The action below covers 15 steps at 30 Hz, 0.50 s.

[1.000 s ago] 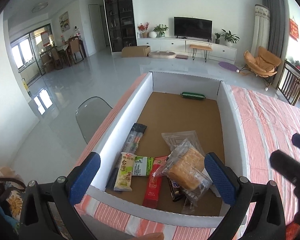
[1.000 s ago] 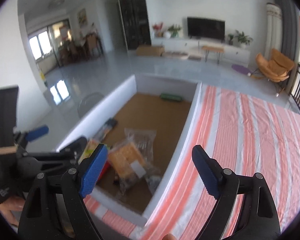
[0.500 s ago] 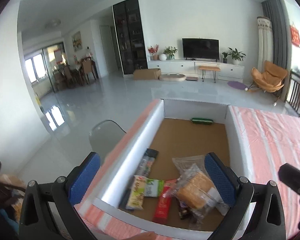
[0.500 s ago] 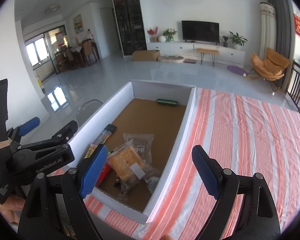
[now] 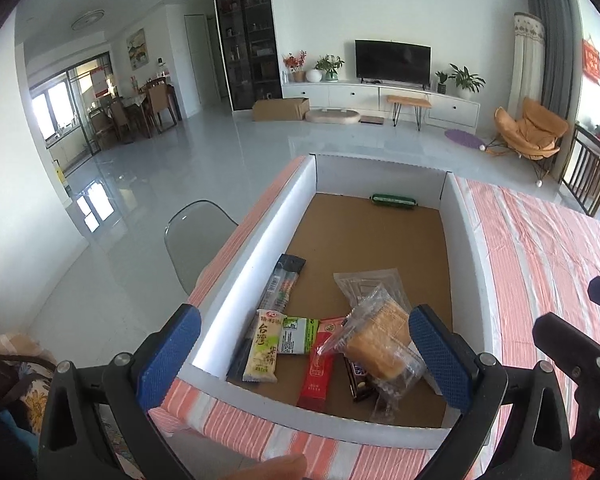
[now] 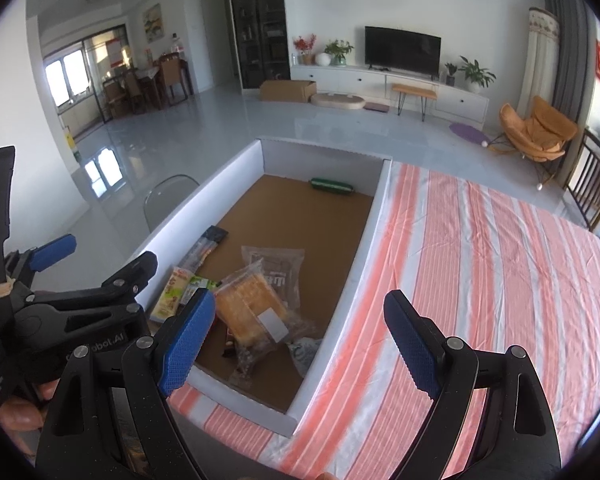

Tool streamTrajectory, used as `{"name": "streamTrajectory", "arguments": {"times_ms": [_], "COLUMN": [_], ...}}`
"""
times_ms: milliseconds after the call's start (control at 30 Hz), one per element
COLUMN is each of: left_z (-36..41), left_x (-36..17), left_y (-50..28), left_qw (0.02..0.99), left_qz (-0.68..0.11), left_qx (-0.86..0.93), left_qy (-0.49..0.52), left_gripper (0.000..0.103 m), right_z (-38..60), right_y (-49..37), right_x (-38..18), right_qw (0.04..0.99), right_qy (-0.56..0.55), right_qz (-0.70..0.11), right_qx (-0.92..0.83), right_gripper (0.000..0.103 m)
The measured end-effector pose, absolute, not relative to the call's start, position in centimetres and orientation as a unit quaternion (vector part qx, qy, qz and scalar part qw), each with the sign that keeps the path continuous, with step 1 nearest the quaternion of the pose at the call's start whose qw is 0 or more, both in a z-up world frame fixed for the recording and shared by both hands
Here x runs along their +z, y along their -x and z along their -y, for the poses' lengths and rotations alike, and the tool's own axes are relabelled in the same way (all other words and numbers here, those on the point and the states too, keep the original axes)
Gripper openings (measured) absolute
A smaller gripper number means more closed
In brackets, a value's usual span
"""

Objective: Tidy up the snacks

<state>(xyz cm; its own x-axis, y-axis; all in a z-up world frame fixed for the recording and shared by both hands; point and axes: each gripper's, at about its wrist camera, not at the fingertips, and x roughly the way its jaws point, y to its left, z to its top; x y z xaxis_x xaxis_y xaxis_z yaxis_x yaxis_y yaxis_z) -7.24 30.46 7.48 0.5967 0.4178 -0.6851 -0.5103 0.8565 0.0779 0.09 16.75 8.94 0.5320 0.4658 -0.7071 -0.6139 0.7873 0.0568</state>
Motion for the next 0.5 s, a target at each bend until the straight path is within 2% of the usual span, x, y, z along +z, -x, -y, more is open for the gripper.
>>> {"name": "streamTrajectory", "arguments": {"times_ms": [500], "left_z": [-29.8], "left_x": [6.1], "left_y": [6.5], "left_qw": [0.887], "left_qz": [-0.375], "left_qx": [0.266], "left_qy": [0.043], "left_gripper": [0.103], "right_z": [-16.9], "right_y": [-0.7], "right_x": [7.9], "right_qw": [0.871], "right_qy": [0.102], "right_qz": [-0.385], "right_qx": [0.287], "right_gripper": [0.089]}}
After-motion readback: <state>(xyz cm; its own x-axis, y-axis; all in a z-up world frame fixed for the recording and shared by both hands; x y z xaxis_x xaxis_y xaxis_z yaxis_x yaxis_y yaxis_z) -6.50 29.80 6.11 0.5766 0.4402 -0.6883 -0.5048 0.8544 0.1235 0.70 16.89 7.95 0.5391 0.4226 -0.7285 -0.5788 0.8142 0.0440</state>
